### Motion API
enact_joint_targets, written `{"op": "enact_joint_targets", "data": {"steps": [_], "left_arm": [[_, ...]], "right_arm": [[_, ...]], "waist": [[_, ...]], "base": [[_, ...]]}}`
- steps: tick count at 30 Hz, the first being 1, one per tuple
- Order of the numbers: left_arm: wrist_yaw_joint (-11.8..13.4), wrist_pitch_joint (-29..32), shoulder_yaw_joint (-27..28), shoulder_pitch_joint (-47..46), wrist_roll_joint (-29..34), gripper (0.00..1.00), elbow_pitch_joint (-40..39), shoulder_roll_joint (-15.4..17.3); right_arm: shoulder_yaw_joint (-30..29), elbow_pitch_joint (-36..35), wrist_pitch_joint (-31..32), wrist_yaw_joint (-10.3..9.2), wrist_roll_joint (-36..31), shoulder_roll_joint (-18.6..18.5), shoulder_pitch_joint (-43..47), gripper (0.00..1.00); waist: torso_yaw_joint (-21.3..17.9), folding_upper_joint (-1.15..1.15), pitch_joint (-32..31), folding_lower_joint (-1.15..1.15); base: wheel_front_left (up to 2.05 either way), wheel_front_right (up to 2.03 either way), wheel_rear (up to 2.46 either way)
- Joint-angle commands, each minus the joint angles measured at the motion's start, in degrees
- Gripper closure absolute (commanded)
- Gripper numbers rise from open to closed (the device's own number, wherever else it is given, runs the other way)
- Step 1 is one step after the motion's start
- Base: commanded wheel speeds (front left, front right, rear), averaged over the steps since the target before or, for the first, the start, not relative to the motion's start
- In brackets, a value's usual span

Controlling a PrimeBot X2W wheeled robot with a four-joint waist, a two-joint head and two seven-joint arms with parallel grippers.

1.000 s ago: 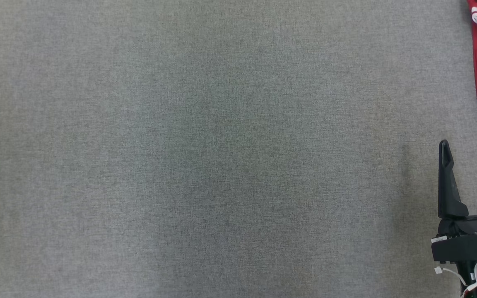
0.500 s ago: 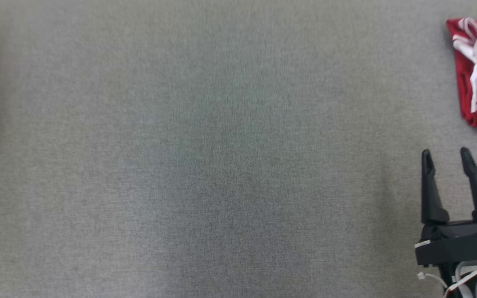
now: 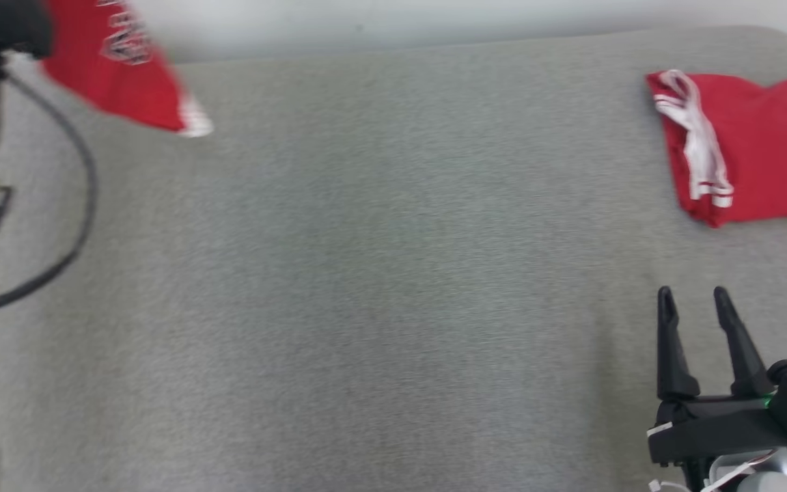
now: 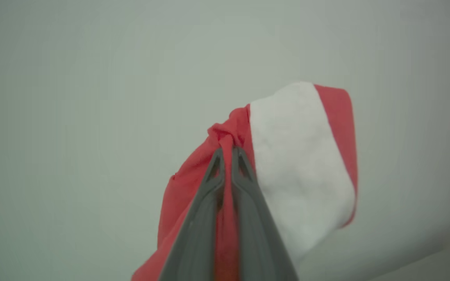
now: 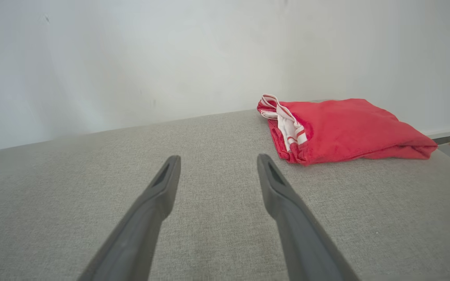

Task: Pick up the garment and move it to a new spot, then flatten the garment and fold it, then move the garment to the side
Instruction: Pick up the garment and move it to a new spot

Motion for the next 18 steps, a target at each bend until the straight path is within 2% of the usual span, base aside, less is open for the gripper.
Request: {"op": "enact_joint_targets", "data": {"steps": [1,10,13,18], "left_arm": [[-0.2,0.6,-0.6,0.8,-0.6,1.0,-2.1,-1.1],[1.8,4.8,-5.4,8.9,-3.3,1.0,-13.4,-10.9],[2.5,5.5,-6.8,12.9,-4.1,1.0,-15.7,-13.0],[3.3,6.0,-8.9,21.0,-4.6,1.0,-17.4,-14.4]], "right_arm": [[0.2,0.8,-0.7,-0.15,0.4,0.4,0.3,0.0],[1.2,5.7,-3.3,-0.15,1.7,1.4,1.0,0.0],[1.7,6.8,-3.9,-0.15,1.9,1.7,0.9,0.0],[1.5,7.9,-4.5,-0.15,2.3,1.8,1.2,0.0]], "waist": [[-3.5,0.0,-2.1,0.0],[-9.9,0.0,-4.0,0.0],[-11.4,0.0,-4.3,0.0],[-12.5,0.0,-4.3,0.0]], "base": [[0.0,0.0,0.0],[0.0,0.0,0.0],[0.0,0.0,0.0],[0.0,0.0,0.0]]}}
